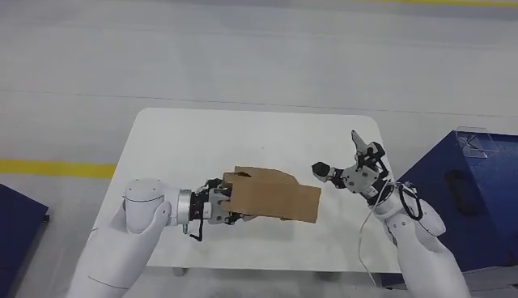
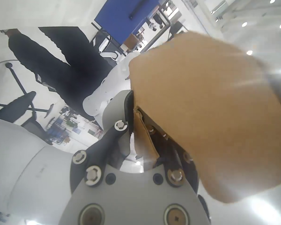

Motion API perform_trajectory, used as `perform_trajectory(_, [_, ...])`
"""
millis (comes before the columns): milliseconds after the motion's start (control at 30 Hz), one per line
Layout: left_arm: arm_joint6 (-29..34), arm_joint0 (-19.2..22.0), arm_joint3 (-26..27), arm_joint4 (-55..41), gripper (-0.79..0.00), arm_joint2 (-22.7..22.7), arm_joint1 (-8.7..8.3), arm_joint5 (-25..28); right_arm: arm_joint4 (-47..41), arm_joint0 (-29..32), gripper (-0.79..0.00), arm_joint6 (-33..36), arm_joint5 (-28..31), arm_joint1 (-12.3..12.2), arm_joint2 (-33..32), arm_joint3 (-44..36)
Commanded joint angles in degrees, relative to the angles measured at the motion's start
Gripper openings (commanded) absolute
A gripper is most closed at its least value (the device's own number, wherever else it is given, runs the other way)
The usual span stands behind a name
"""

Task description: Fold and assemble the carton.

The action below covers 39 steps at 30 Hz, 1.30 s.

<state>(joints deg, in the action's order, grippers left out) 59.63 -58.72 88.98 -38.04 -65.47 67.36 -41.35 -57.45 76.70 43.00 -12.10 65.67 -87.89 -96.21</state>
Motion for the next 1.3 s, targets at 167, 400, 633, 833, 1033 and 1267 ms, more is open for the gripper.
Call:
perform_trajectory(167, [2.36,-3.37,3.91,3.61,-0.785,-0.86,-0.92,13.01,-0.05,0.17,0.0,4.69,-2.65,-0.18,1.27,0.75])
perform_trajectory(400, [1.18,-4.34,4.66,3.98,-0.785,-0.37,-1.16,15.38,2.17,2.31,0.0,14.28,-1.7,-0.68,1.76,-0.78])
perform_trajectory(633, [0.68,-4.15,4.52,4.08,-0.785,1.19,-1.22,15.25,2.51,3.09,0.0,15.74,-1.32,-0.68,3.66,-2.48])
perform_trajectory(833, [0.32,-3.86,4.41,4.66,-0.785,2.35,-1.3,15.46,3.07,3.16,0.0,14.98,-1.97,-0.65,5.34,-3.7])
perform_trajectory(1033, [0.24,-4.17,4.51,4.2,-0.785,2.5,-1.51,15.49,3.17,3.54,-0.006,16.04,-2.19,-0.79,5.93,-4.25])
perform_trajectory(1267, [1.01,-4.67,4.13,3.76,-0.785,3.24,-1.79,14.1,5.7,3.93,-0.4,15.14,-0.43,-0.88,6.89,-5.29])
